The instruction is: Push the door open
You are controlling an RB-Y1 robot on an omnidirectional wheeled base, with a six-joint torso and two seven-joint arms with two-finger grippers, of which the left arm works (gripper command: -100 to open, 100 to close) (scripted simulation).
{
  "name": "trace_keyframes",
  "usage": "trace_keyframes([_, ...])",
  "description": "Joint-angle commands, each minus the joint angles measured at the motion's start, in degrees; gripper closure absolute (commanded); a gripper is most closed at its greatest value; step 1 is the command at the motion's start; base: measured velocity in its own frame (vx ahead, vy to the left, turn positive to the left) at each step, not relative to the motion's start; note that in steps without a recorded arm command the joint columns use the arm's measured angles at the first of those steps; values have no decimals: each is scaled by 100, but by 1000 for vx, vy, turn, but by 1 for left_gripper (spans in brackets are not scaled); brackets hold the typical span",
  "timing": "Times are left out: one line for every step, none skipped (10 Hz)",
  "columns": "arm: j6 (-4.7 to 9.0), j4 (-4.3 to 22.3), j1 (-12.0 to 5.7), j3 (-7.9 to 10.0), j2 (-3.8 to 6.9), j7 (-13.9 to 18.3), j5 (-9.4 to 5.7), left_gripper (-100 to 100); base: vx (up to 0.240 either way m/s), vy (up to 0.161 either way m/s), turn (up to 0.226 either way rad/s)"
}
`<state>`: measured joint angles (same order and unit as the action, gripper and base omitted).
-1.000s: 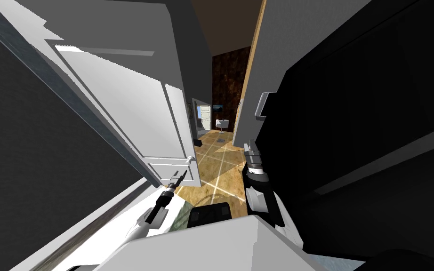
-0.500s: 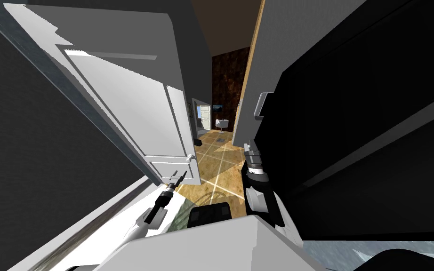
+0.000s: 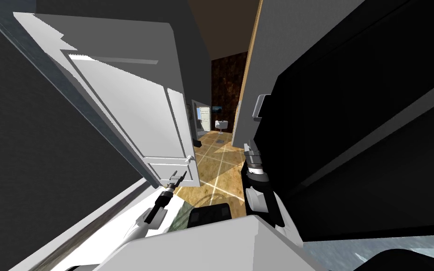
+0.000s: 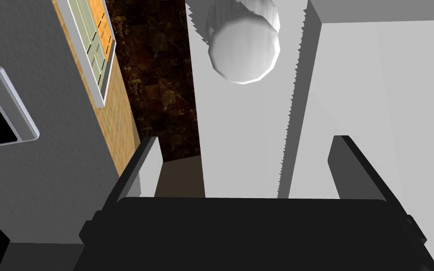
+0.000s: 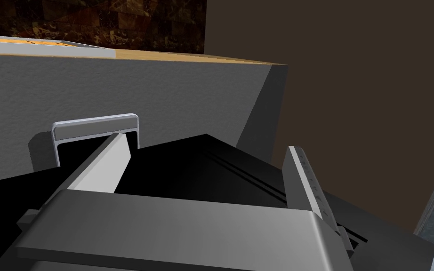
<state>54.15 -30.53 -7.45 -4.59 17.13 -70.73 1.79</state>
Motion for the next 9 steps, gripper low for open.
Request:
trace_keyframes([-2,16,-16,18,-19,-31,-12,-100,183,-5,-17])
trace_keyframes([-6,23,-23,33,-34,-52,-21,-100,202,-19,-41])
trace_keyframes([-10,31,-31,47,-48,-73,-30,-100,211,-12,-31])
trace_keyframes([-15,38,-39,60,-62,-94,-38,-100,205,15,-27])
trace_keyframes([-19,44,-45,72,-75,-112,-46,-100,209,0,-35])
trace_keyframes([-23,51,-52,85,-88,-131,-54,-100,203,-14,-35])
trace_keyframes([-18,47,-47,77,-79,-117,-48,-100,88,-5,-5])
trace_keyframes([-18,47,-47,77,-79,-117,-48,100,-11,2,7])
trace_keyframes([-18,47,-47,77,-79,-117,-48,100,-31,4,-8])
